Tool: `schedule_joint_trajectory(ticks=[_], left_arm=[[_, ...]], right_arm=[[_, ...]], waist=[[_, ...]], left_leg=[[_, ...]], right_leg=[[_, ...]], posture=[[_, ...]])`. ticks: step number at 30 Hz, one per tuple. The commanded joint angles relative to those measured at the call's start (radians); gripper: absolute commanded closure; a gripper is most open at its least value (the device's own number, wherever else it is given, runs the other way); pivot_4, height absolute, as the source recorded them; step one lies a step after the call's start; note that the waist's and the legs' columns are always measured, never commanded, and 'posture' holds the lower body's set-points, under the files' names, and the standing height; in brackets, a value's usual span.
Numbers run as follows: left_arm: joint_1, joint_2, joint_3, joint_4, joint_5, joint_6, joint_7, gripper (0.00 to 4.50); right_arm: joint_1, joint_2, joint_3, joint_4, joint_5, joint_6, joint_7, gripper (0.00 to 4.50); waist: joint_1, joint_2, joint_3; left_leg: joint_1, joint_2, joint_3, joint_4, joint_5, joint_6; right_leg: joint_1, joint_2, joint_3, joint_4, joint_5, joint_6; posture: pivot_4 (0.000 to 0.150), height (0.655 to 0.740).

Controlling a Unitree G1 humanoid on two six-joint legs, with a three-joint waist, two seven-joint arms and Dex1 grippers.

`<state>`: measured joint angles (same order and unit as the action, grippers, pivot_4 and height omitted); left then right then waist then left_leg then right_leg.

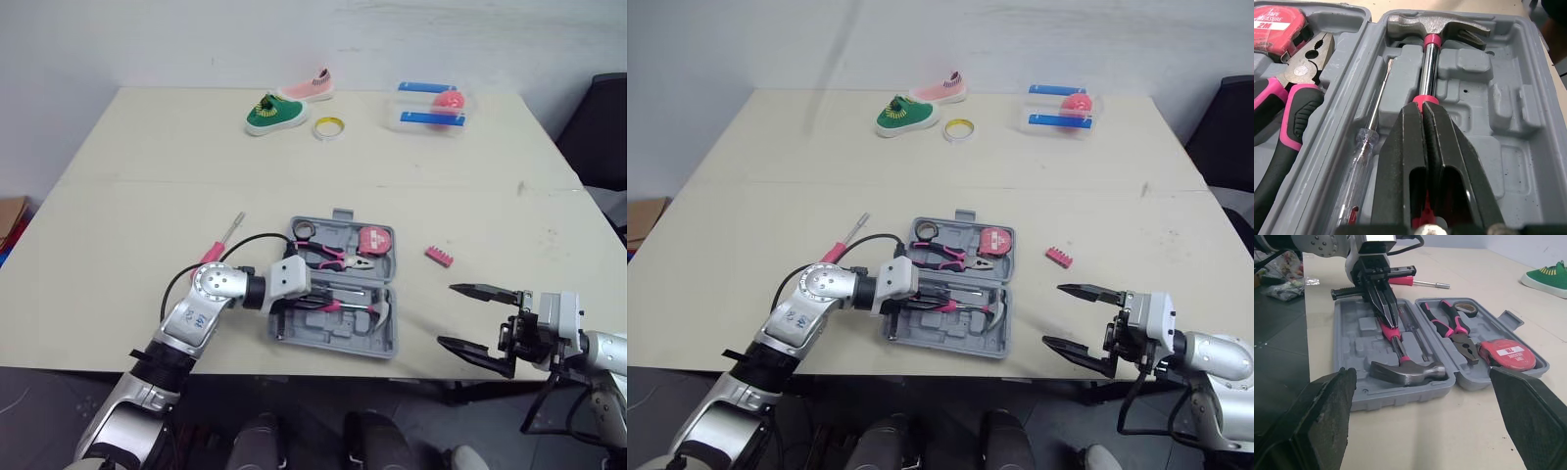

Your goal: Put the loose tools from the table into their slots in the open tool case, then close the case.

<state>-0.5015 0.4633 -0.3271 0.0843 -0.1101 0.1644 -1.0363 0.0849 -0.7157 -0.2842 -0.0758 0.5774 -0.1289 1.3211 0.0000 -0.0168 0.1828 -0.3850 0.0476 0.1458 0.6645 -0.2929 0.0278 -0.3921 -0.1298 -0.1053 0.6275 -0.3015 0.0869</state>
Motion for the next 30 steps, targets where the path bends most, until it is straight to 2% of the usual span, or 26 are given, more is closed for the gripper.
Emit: schedule_joint_trajectory(ticks=[1, 8, 10, 11, 19, 24, 27, 30], left_arm=[[0.032, 0.008, -0.061, 0.063, 0.088, 0.056, 0.032, 4.45], [0.003, 0.006, -0.159, 0.093, 0.149, 0.197, 0.045, 4.45], [-0.004, 0.003, -0.191, 0.089, 0.158, 0.265, 0.041, 4.45], [-0.006, 0.009, -0.214, 0.087, 0.169, 0.282, 0.031, 4.45], [0.032, 0.035, -0.260, 0.061, 0.196, 0.308, 0.033, 4.45], [0.038, 0.003, -0.110, 0.044, 0.097, 0.165, 0.074, 4.45], [0.057, -0.014, 0.068, -0.029, -0.087, -0.049, -0.010, 4.45], [0.070, 0.008, 0.189, -0.069, -0.188, -0.155, -0.057, 4.45]], right_arm=[[-0.007, 0.003, -0.007, -0.005, 0.007, -0.019, 0.010, 0.00], [-0.013, 0.010, -0.002, 0.012, 0.003, -0.028, 0.017, 0.00], [-0.013, 0.013, -0.002, 0.015, 0.003, -0.029, 0.017, 0.00], [-0.012, 0.015, 0.000, 0.016, 0.001, -0.031, 0.017, 0.00], [-0.012, 0.026, 0.004, 0.019, -0.003, -0.036, 0.008, 0.00], [-0.012, 0.029, -0.002, 0.022, -0.003, -0.039, 0.002, 0.00], [-0.021, 0.015, -0.022, 0.044, -0.002, -0.047, 0.009, 0.00], [-0.039, -0.006, -0.043, 0.077, 0.000, -0.055, 0.017, 0.00]], waist=[[0.002, 0.002, -0.002], [0.023, 0.008, -0.014], [0.027, 0.009, -0.014], [0.027, 0.009, -0.017], [0.024, 0.010, -0.037], [0.024, 0.014, -0.041], [0.018, 0.018, -0.032], [0.016, 0.008, -0.019]], left_leg=[[0.000, 0.000, 0.000, 0.000, 0.000, 0.000], [0.002, -0.001, 0.000, 0.000, -0.001, 0.002], [0.009, -0.001, 0.000, -0.001, -0.003, 0.003], [0.013, -0.001, -0.001, -0.001, -0.007, -0.002], [0.016, 0.000, -0.001, -0.003, -0.011, -0.002], [0.017, 0.001, -0.001, -0.006, -0.011, -0.002], [0.017, 0.001, -0.001, -0.009, -0.009, -0.003], [0.009, 0.001, -0.001, -0.014, -0.002, -0.005]], right_leg=[[0.000, 0.000, 0.000, 0.000, 0.000, 0.000], [0.002, -0.001, -0.001, -0.001, 0.000, 0.001], [0.009, -0.001, -0.001, -0.004, 0.000, 0.001], [0.015, -0.001, -0.001, -0.007, 0.000, 0.000], [0.018, -0.001, 0.001, -0.010, -0.001, -0.001], [0.018, -0.001, 0.002, -0.012, -0.002, -0.004], [0.015, -0.001, 0.002, -0.012, -0.003, -0.005], [0.005, -0.001, 0.001, -0.009, -0.002, -0.004]], posture=[[0.150, 0.7400], [0.150, 0.7400], [0.150, 0.7400], [0.150, 0.7400], [0.150, 0.7400], [0.150, 0.7400], [0.150, 0.7400], [0.150, 0.7400]])
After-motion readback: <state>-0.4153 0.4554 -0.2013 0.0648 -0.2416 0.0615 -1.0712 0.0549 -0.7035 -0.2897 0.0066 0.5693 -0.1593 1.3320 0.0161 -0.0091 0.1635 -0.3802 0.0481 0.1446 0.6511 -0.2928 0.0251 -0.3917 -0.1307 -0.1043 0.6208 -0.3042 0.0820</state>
